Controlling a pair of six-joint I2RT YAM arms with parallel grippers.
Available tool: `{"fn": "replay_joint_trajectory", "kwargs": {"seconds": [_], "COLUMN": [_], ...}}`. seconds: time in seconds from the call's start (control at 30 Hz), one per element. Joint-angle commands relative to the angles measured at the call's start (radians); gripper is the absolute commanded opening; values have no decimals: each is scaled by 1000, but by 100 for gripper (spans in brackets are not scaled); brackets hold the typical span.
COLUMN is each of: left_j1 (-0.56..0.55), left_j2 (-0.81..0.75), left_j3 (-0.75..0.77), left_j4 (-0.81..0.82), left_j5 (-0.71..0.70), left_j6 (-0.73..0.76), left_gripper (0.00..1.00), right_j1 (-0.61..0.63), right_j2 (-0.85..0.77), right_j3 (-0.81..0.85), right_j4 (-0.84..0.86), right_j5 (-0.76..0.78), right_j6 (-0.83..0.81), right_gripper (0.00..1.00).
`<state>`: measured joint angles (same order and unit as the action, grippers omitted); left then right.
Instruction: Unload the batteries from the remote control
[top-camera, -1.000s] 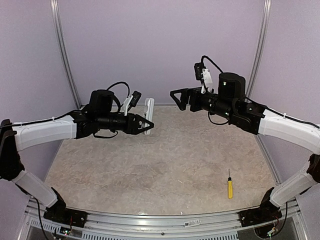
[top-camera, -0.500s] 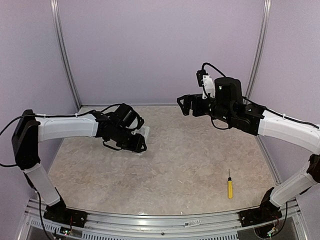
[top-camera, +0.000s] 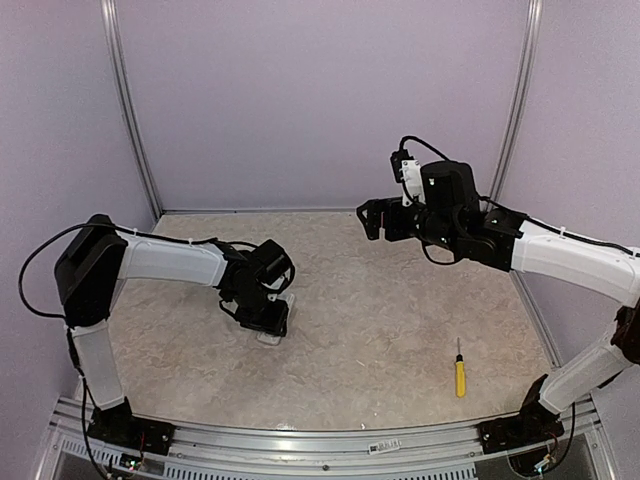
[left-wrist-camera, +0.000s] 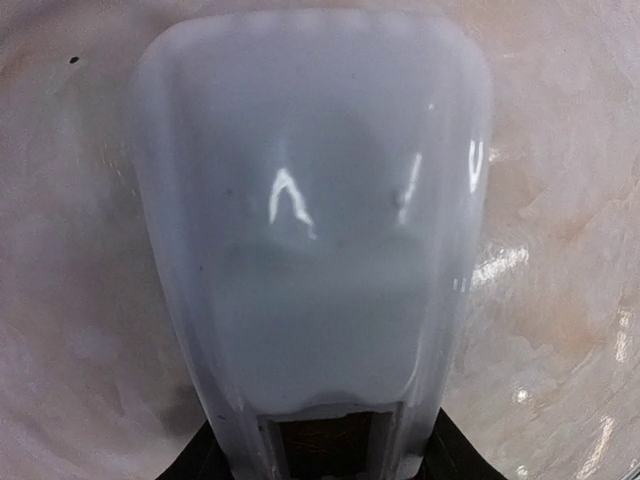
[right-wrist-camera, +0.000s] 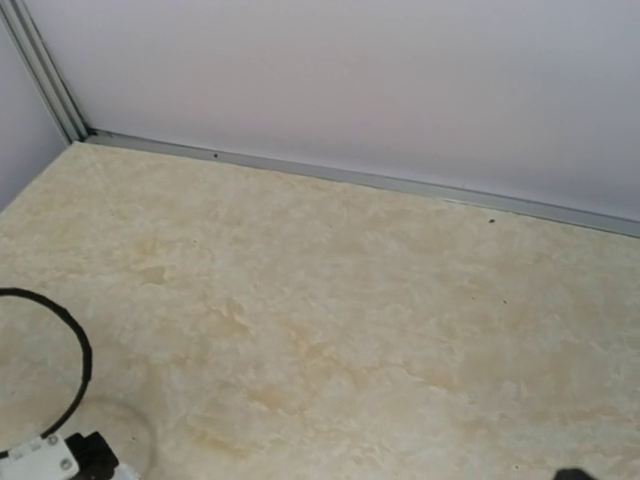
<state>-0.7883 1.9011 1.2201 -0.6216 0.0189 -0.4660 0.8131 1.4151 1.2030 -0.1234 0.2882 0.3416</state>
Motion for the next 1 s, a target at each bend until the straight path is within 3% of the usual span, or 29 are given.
{"fn": "replay_joint_trajectory", "kwargs": {"seconds": [0.0, 0.2, 0.27, 0.3, 0.47, 0.67, 0.87, 0.97], "left_j1": [-5, -6, -6, -6, -5, 72, 279, 347], "left_j2": [41, 31, 21, 10, -61, -315, -568, -656], "left_j3": [5, -3, 3, 7, 47, 25, -147, -278], "left_j4": [-8, -9, -20, -27, -65, -24, 195, 375], "left_j5": [3, -4, -9, -13, -71, -211, -457, -664], "left_j6": [-12, -8, -4, -1, 7, 55, 152, 267], "left_gripper": [48, 75, 95, 98, 99, 98, 98, 99], "right_j1": [-4, -4, -3, -4, -4, -48, -218, -289], "right_j2": [15, 6, 4, 3, -6, -60, -181, -211], "right_j3": [-11, -23, -26, -25, -24, -33, -209, -320], "right_j4": [-42, -48, -53, -55, -56, -102, 36, 144], "right_j5": [27, 49, 59, 64, 101, 269, 300, 332], "right_j6": [9, 2, -4, -8, -37, -82, -153, -227], "right_gripper": [99, 100, 100, 100, 100, 100, 100, 99]}}
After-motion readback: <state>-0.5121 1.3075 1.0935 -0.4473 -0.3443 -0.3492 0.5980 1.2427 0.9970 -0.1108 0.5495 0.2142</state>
